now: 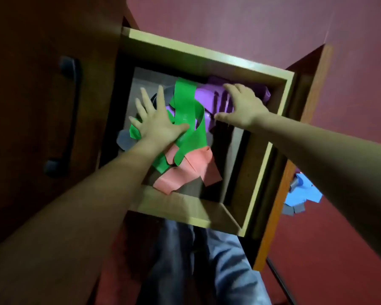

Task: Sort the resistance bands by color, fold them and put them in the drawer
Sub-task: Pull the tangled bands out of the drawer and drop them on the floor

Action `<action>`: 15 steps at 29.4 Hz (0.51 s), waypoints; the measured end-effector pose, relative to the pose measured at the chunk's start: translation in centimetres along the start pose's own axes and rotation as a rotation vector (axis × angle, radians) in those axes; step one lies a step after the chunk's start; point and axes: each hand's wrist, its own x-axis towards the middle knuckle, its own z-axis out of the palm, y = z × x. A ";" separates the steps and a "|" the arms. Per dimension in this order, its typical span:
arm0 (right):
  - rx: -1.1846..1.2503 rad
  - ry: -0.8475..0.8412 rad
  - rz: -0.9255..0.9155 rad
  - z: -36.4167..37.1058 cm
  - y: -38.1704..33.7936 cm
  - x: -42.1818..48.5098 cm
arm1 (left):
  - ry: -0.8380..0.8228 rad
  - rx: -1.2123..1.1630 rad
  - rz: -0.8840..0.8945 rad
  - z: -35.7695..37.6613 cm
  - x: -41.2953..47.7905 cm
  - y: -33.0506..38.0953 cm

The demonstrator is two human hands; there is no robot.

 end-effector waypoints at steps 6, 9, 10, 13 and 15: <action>-0.158 0.014 -0.014 2.6 -1.2 3.8 | 0.035 -0.147 -0.122 1.3 3.0 -2.6; -0.258 0.098 0.040 3.4 -1.6 4.4 | 0.136 -0.224 -0.022 2.3 2.9 -3.4; -0.268 0.115 0.058 3.6 -1.7 4.6 | 0.151 -0.253 -0.004 2.6 2.8 -3.7; -0.304 0.141 0.049 3.4 -2.0 4.8 | 0.147 -0.407 -0.025 3.1 2.3 -4.0; -0.354 0.174 -0.020 3.1 -1.8 4.2 | 0.130 -0.573 -0.071 3.1 1.6 -4.1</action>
